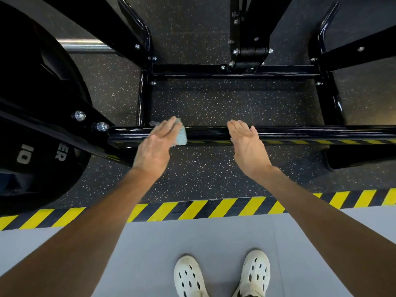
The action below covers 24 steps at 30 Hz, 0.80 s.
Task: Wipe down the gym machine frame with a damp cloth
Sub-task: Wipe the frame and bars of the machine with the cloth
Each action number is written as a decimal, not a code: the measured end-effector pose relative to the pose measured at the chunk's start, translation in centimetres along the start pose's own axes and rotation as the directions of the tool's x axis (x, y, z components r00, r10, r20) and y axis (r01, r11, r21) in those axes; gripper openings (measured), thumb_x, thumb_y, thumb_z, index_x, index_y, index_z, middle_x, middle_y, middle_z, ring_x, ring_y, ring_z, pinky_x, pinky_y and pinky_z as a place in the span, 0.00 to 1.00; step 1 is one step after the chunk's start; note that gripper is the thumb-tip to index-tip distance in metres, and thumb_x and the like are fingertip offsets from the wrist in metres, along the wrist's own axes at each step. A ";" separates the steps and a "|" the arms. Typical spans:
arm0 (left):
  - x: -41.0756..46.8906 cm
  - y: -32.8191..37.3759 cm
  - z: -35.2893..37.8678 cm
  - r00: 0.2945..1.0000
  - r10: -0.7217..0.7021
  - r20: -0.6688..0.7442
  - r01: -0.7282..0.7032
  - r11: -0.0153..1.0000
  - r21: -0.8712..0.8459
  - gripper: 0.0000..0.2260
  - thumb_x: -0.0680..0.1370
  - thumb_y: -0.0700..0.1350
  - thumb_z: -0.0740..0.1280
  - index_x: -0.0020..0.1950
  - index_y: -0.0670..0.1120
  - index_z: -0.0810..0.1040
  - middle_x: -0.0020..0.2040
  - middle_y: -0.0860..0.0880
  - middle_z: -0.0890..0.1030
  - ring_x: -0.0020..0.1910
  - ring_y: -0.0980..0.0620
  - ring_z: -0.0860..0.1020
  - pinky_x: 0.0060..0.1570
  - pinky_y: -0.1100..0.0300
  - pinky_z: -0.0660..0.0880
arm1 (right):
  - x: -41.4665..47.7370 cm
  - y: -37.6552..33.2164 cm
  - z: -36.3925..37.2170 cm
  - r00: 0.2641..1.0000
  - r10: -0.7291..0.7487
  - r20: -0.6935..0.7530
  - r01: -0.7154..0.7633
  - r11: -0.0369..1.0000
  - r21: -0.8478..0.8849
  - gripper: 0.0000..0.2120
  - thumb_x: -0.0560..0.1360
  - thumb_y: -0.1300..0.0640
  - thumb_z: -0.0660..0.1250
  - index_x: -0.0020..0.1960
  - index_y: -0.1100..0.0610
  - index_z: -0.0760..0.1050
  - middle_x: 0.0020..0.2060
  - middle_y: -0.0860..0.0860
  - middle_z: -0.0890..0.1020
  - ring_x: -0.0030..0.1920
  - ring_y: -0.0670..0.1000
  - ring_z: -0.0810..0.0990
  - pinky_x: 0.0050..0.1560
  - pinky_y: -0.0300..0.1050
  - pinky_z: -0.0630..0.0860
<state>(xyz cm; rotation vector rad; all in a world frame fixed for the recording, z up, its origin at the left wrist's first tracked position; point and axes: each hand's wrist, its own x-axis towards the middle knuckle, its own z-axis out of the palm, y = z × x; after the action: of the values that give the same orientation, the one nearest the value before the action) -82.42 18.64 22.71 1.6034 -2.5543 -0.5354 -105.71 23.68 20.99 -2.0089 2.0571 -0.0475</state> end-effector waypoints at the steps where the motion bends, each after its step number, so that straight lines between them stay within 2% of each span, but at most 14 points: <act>1: -0.2 -0.5 -0.1 1.000 -0.021 0.007 0.021 1.000 -0.019 0.33 0.76 0.24 0.63 0.78 0.45 0.64 0.79 0.51 0.61 0.77 0.47 0.63 0.68 0.45 0.72 | 0.0 -0.2 0.0 1.000 0.004 0.010 -0.004 1.000 -0.006 0.31 0.75 0.73 0.62 0.76 0.62 0.59 0.75 0.56 0.65 0.76 0.56 0.60 0.76 0.52 0.53; 4: 0.0 1.0 0.0 0.998 -0.064 0.015 0.065 0.996 -0.063 0.32 0.76 0.24 0.61 0.78 0.44 0.62 0.80 0.50 0.57 0.79 0.45 0.57 0.72 0.47 0.66 | -0.1 -0.4 -0.2 0.999 0.007 0.032 -0.006 0.999 -0.045 0.35 0.74 0.73 0.63 0.77 0.62 0.56 0.76 0.56 0.62 0.77 0.55 0.58 0.76 0.53 0.51; 7: 0.9 4.5 1.2 0.999 -0.023 0.035 0.025 0.998 -0.056 0.37 0.76 0.25 0.62 0.80 0.44 0.53 0.82 0.49 0.50 0.80 0.45 0.50 0.76 0.52 0.54 | 0.0 -1.2 0.1 0.999 0.010 0.031 -0.006 0.994 -0.107 0.30 0.79 0.66 0.61 0.78 0.63 0.54 0.77 0.58 0.60 0.77 0.59 0.56 0.76 0.55 0.52; 9: 1.6 6.1 2.1 0.999 0.012 0.033 -0.011 0.999 -0.043 0.39 0.75 0.27 0.65 0.81 0.41 0.49 0.81 0.45 0.48 0.80 0.43 0.48 0.77 0.54 0.44 | 0.1 -2.2 0.7 0.999 0.031 0.012 -0.029 0.992 -0.121 0.26 0.82 0.61 0.57 0.77 0.66 0.55 0.76 0.61 0.60 0.77 0.62 0.56 0.75 0.57 0.52; 11: 1.6 6.2 2.1 0.999 0.035 0.010 -0.035 0.999 -0.028 0.39 0.75 0.27 0.66 0.80 0.41 0.50 0.81 0.45 0.50 0.80 0.44 0.50 0.76 0.56 0.41 | 0.0 -2.9 1.6 0.998 0.055 -0.014 -0.056 0.990 -0.133 0.27 0.81 0.58 0.59 0.75 0.68 0.57 0.74 0.64 0.63 0.76 0.64 0.58 0.75 0.60 0.55; 14: 0.3 3.1 1.0 0.997 0.062 -0.045 -0.063 0.997 -0.031 0.37 0.74 0.26 0.66 0.79 0.45 0.57 0.80 0.50 0.56 0.77 0.47 0.58 0.73 0.58 0.46 | -0.3 -2.6 2.3 0.998 0.039 -0.038 -0.046 0.982 -0.184 0.32 0.78 0.54 0.64 0.75 0.68 0.57 0.74 0.65 0.63 0.75 0.64 0.59 0.74 0.61 0.56; 19: -1.3 -3.7 -0.4 0.999 0.007 -0.048 -0.007 1.000 0.003 0.31 0.78 0.27 0.61 0.79 0.43 0.61 0.80 0.48 0.60 0.77 0.44 0.62 0.74 0.48 0.61 | -0.5 -2.3 2.4 0.999 0.017 -0.031 -0.023 0.980 -0.197 0.35 0.79 0.50 0.62 0.77 0.67 0.52 0.77 0.63 0.57 0.78 0.62 0.52 0.76 0.59 0.51; 20: -1.2 -3.7 -0.3 0.999 -0.012 -0.046 0.012 1.000 -0.009 0.30 0.78 0.28 0.61 0.79 0.43 0.61 0.80 0.47 0.60 0.77 0.44 0.61 0.74 0.48 0.62 | -0.5 -2.4 2.5 0.999 0.024 -0.034 -0.030 0.980 -0.195 0.36 0.78 0.50 0.63 0.77 0.67 0.52 0.77 0.63 0.57 0.78 0.63 0.52 0.76 0.59 0.51; 22: -0.8 -2.1 0.4 0.996 -0.065 -0.054 0.063 0.997 -0.048 0.30 0.80 0.30 0.63 0.80 0.44 0.59 0.80 0.48 0.58 0.78 0.45 0.58 0.75 0.49 0.57 | -0.5 -2.7 2.6 0.999 0.041 -0.033 -0.047 0.980 -0.193 0.37 0.77 0.50 0.64 0.77 0.68 0.53 0.76 0.64 0.58 0.77 0.63 0.53 0.76 0.60 0.52; 24: -0.1 0.6 1.5 0.997 -0.045 -0.062 0.039 0.996 -0.082 0.31 0.80 0.32 0.63 0.80 0.45 0.56 0.81 0.50 0.55 0.79 0.47 0.55 0.74 0.50 0.54 | -0.5 -2.8 2.6 0.998 0.052 -0.026 -0.056 0.980 -0.189 0.39 0.76 0.49 0.66 0.77 0.68 0.54 0.76 0.64 0.58 0.77 0.64 0.54 0.75 0.61 0.53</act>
<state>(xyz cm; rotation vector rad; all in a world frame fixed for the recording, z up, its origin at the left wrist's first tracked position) -83.28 19.35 21.48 1.6233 -2.4261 -0.5736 -102.46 24.45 19.12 -2.0661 2.2028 0.1446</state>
